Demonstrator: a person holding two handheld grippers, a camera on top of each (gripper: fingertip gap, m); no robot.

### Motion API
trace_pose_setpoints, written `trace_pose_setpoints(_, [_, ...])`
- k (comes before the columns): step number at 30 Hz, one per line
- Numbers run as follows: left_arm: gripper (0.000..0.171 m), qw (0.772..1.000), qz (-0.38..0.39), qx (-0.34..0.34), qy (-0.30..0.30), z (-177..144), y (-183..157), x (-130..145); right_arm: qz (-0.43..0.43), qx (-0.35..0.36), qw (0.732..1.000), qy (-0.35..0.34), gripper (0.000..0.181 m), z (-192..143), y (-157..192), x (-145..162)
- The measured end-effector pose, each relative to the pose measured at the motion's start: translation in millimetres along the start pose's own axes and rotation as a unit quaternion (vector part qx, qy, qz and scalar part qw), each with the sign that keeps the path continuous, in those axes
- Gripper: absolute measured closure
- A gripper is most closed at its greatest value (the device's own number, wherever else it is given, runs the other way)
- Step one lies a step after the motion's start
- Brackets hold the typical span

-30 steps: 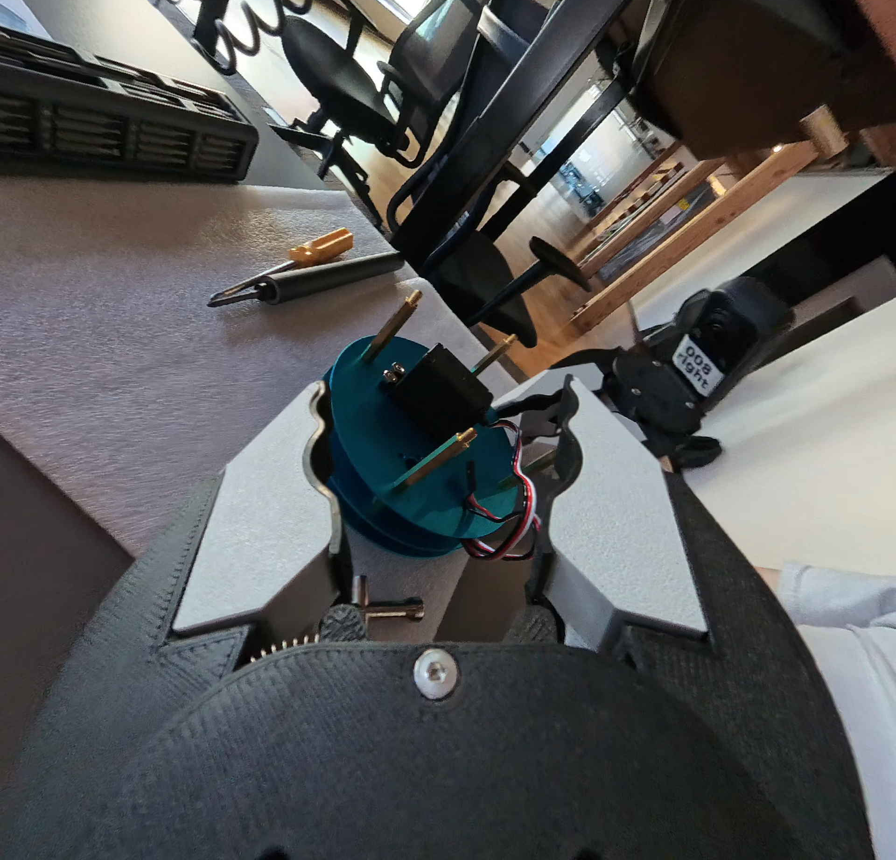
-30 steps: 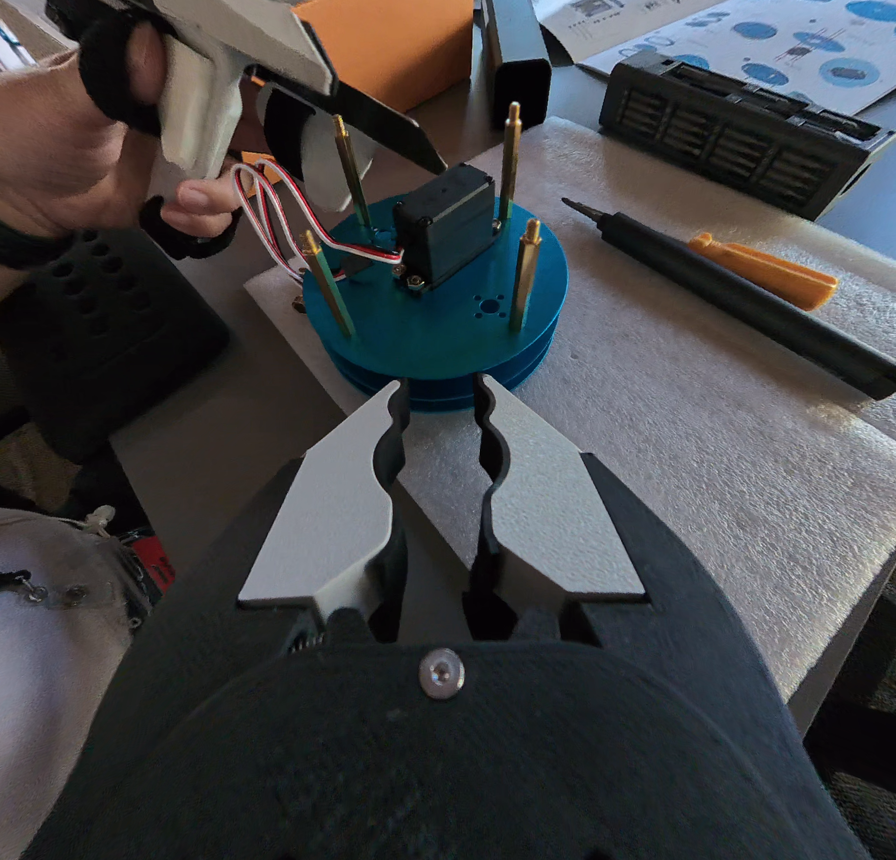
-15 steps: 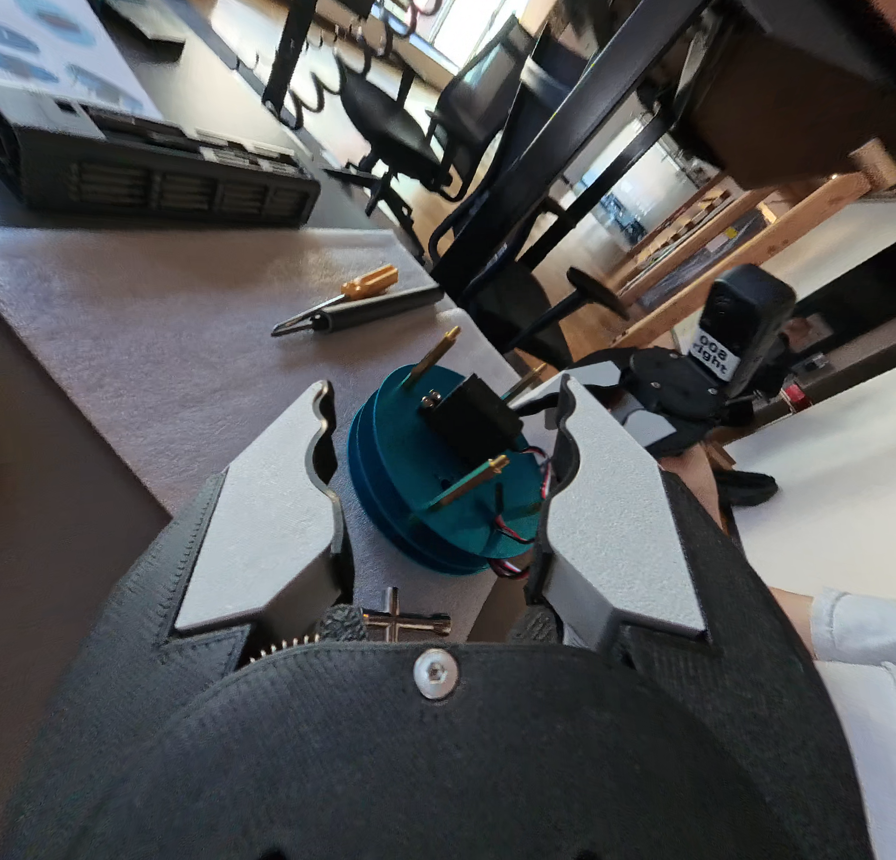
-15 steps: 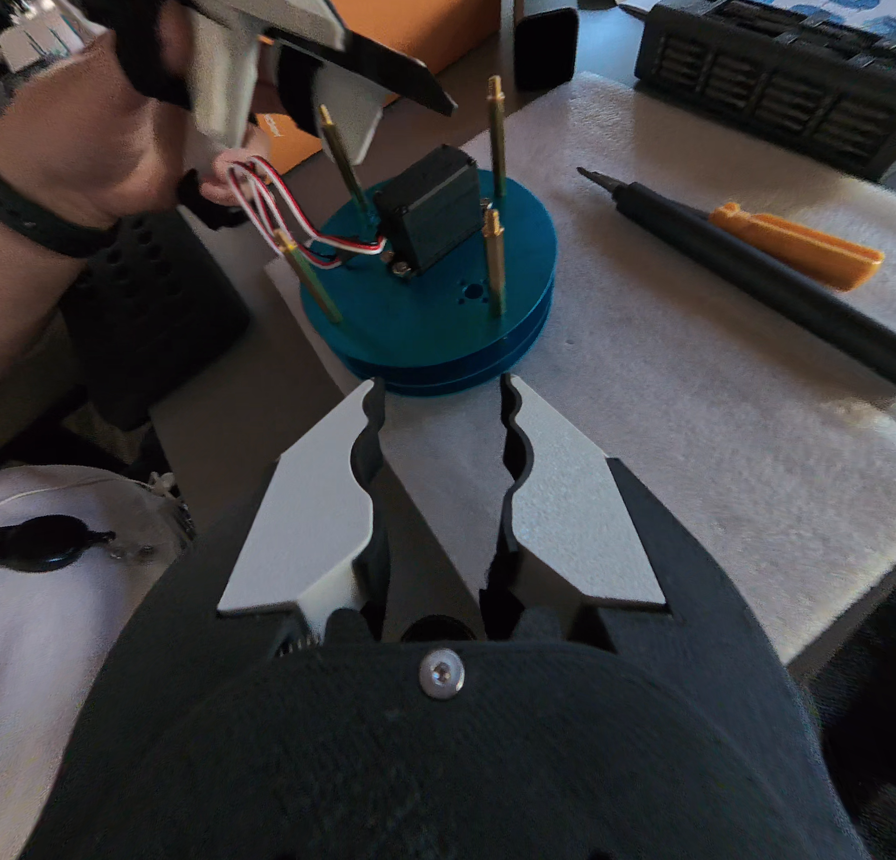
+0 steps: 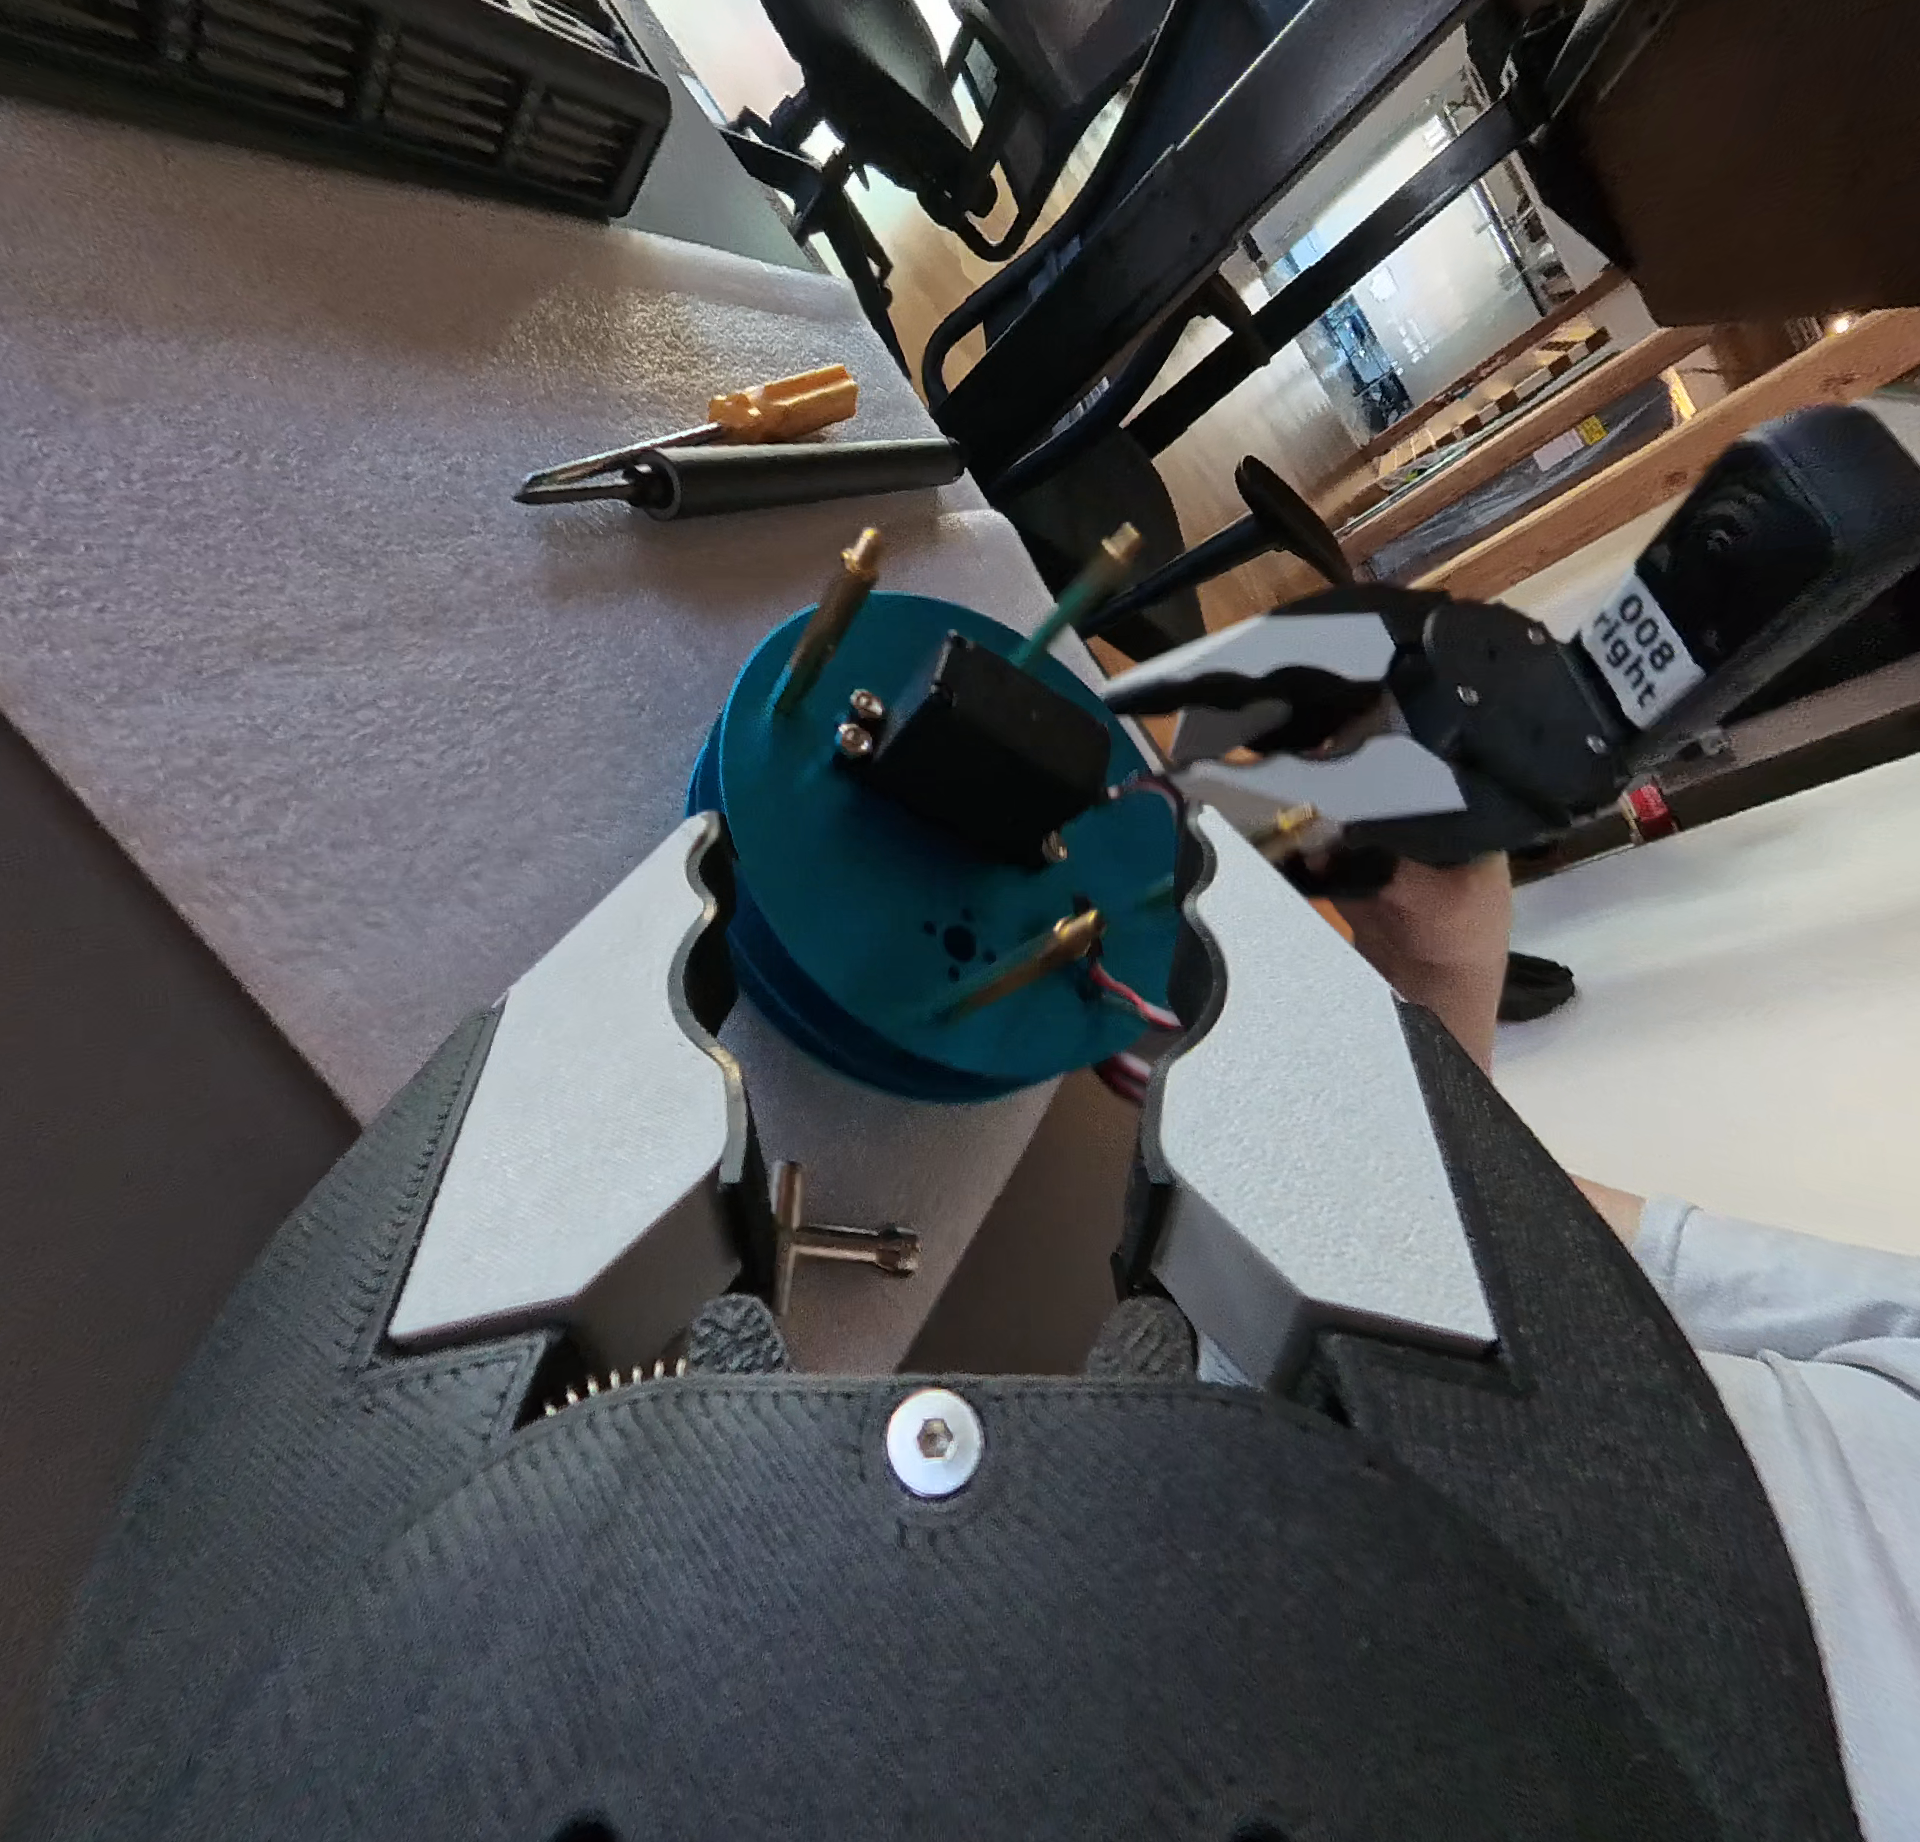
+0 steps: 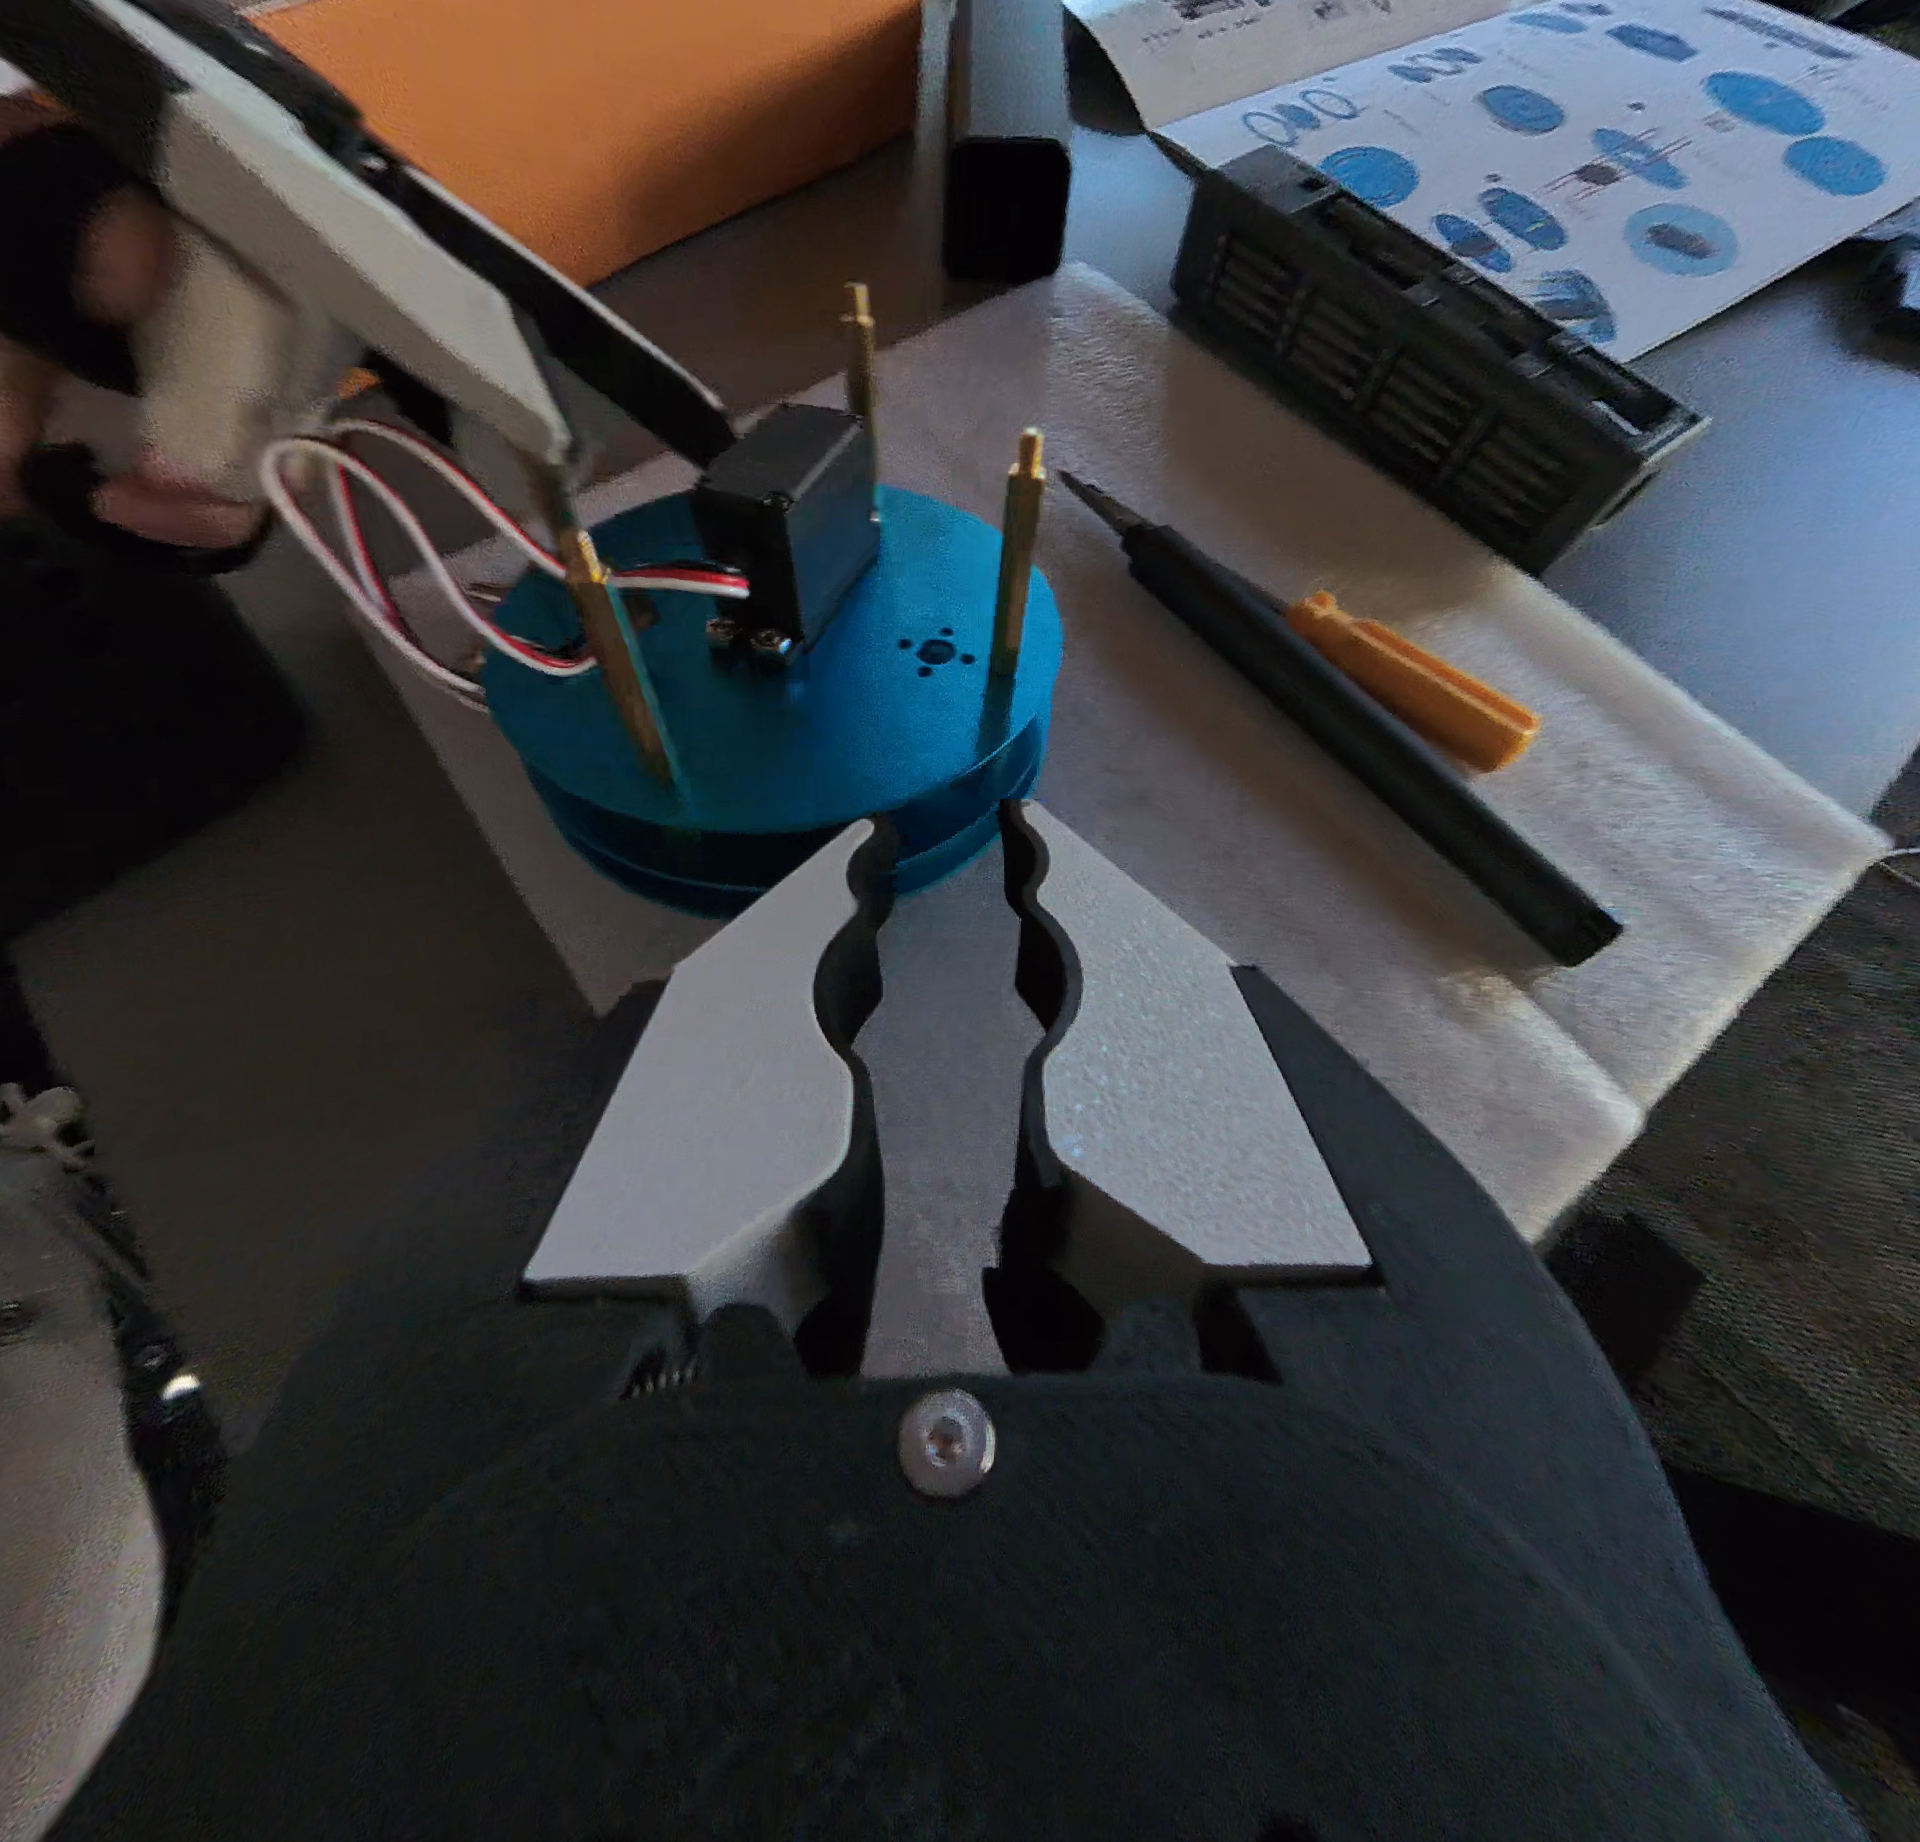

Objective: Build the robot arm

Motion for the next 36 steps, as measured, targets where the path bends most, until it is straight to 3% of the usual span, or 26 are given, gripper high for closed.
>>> trace_pose_setpoints(4, [0.089, 0.999, -0.01, 0.024, -0.018, -6.5, -11.2, 11.6, -0.009, 0.01, 1.0, 0.023, 0.164, 9.6, -25.0, 3.3])
trace_pose_setpoints(6, [0.094, 0.998, -0.006, 0.047, -0.031, -10.2, -17.3, 16.3, 0.0, 0.003, 1.0, 0.027, 0.156, 6.2, -33.7, 9.0])
trace_pose_setpoints(9, [0.102, 0.996, 0.012, 0.058, -0.061, -22.2, -23.1, 12.9, -0.003, -0.044, 0.998, -0.033, 0.142, -16.6, -33.3, 9.4])
trace_pose_setpoints(12, [0.103, 0.996, 0.053, 0.006, -0.068, -30.4, -16.5, 1.2, -0.039, -0.155, 0.98, -0.12, 0.143, -36.6, -10.8, 0.1])
trace_pose_setpoints(16, [0.107, 0.997, 0.068, 0.008, -0.02, -22.8, -7.5, -6.7, -0.122, -0.15, 0.978, -0.074, 0.147, -27.9, -6.5, -8.0])
trace_pose_setpoints(20, [0.109, 0.996, 0.089, -0.002, 0.016, -12.3, 1.6, -1.3, -0.114, -0.202, 0.972, -0.038, 0.163, -11.9, -5.2, -9.6])
trace_pose_setpoints(25, [0.113, 0.997, 0.073, 0.003, 0.025, -3.9, 8.4, 3.5, -0.1, -0.201, 0.974, -0.032, 0.177, -7.0, -3.0, -4.5])
trace_pose_setpoints(31, [0.147, 0.998, 0.042, -0.012, 0.041, 1.5, 18.2, 3.8, -0.071, -0.16, 0.984, -0.045, 0.177, -9.6, 1.1, 0.9])
trace_pose_setpoints(36, [0.149, 0.998, -0.001, -0.008, 0.055, 2.6, 21.7, 1.6, -0.045, -0.127, 0.989, -0.067, 0.177, -10.5, 5.2, 4.2])
Point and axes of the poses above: each gripper's, where its closed fingertips meet, z out along the fingers, x out of its underside, y = z × x across the jaws, the point moved 8 cm from there along -z, back along the fingers, and after that the axes turned 2 degrees about x, right-handed, at the moved point
